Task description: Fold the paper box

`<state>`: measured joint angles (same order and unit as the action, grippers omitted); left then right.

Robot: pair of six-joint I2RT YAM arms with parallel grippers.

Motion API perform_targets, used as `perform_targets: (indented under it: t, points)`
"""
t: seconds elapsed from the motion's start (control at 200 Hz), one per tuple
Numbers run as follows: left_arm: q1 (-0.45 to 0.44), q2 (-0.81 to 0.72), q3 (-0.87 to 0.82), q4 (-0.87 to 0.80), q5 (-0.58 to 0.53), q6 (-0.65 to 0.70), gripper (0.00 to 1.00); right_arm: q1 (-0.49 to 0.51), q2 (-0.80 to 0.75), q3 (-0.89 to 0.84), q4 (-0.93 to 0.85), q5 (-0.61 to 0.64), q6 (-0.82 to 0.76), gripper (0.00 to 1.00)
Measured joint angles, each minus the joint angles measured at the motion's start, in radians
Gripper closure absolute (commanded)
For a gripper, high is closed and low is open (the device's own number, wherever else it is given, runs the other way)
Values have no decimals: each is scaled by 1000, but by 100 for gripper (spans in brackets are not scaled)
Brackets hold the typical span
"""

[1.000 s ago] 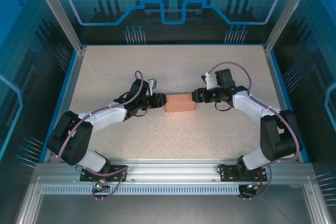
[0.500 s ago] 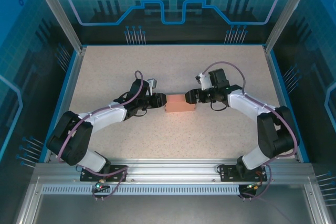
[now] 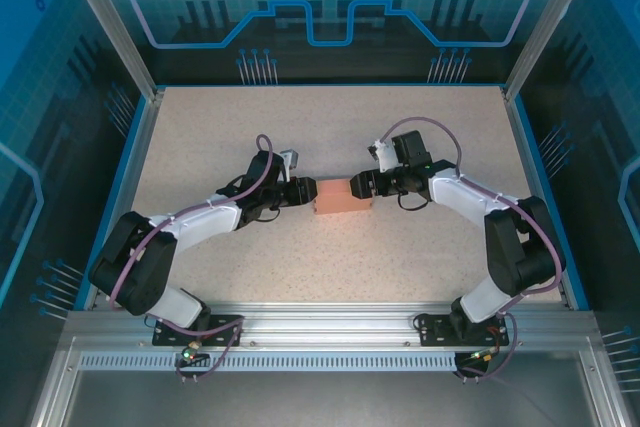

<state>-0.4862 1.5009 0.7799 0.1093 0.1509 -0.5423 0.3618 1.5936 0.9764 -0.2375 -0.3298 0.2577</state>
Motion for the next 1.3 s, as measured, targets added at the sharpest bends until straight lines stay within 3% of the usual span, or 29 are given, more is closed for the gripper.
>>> perform_targets:
  t: [0.365, 0.68, 1.301]
  points:
    - [0, -2, 0, -17, -8, 1, 42, 5, -10, 27, -31, 16, -7, 20]
    - [0, -4, 13, -46, -8, -1, 40, -9, -47, 34, -54, 13, -7, 22]
    - [0, -10, 18, -38, -2, -37, 34, -23, -59, 18, -60, 0, -23, 46]
